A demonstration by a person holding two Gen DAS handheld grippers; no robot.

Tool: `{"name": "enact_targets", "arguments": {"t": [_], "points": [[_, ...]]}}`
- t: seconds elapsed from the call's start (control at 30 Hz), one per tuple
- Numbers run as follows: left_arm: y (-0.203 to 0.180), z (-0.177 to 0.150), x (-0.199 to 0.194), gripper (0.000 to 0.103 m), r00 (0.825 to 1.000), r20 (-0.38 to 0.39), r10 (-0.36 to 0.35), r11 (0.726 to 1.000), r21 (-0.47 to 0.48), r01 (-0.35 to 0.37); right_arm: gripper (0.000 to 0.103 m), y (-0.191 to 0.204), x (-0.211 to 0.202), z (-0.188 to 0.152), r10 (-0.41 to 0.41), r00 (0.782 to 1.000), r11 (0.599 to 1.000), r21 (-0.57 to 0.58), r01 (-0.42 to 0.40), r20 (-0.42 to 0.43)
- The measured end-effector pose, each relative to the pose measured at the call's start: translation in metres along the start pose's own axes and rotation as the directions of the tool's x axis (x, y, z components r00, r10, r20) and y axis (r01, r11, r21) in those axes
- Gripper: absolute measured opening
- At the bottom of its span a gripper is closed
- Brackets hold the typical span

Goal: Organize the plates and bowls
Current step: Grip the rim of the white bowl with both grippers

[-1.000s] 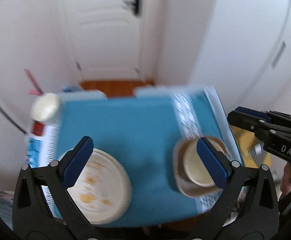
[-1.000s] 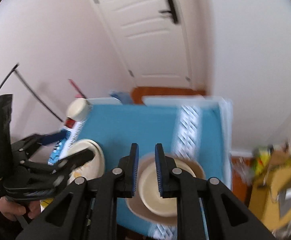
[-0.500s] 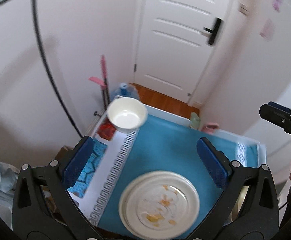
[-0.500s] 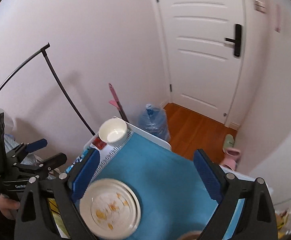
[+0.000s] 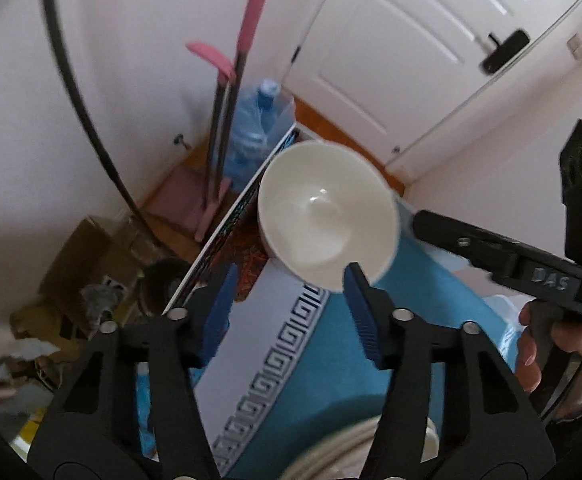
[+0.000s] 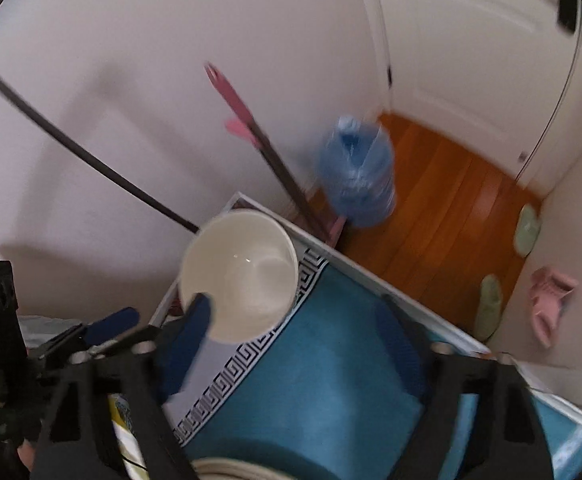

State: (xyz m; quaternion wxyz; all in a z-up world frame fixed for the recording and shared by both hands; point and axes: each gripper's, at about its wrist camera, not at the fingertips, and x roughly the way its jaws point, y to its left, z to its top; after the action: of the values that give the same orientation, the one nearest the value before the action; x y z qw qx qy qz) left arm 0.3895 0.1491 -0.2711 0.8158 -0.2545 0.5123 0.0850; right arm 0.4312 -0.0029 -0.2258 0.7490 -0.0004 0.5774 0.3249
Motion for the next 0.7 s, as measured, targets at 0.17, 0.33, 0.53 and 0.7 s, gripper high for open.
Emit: {"name": "enact_targets", "arguments": {"t": [0.17,0.33,0.53,0.7], "points": [[0.009,0.014,0.031,0.041,1.0,-0.029,-0.001,1.0,0.003,0.001,0.05,-0.005,0.045,0.001,0.013,0.998,0.999,0.04,-0.011,-0.057],[0.008,0.021,0.049,0.031,0.998,-0.061,0.006,0.999,0.036,-0.004,0.034,-0.006,0.06,0.002,0.024,0.997,0.998,0.052,-0.02,-0.076],[0.004,0.023,0.051,0.021,0.998,-0.049,0.033,0.998,0.063,-0.029,0.015,-0.01,0.064,0.004,0.053,0.996,0.996,0.081,-0.047,-0.077],[0.004,0.023,0.049,0.021,0.999,-0.047,0.028,0.997,0.072,-0.024,0.015,-0.007,0.065,0.004,0.038,0.997,0.996,0.082,-0.033,-0.065]]}}
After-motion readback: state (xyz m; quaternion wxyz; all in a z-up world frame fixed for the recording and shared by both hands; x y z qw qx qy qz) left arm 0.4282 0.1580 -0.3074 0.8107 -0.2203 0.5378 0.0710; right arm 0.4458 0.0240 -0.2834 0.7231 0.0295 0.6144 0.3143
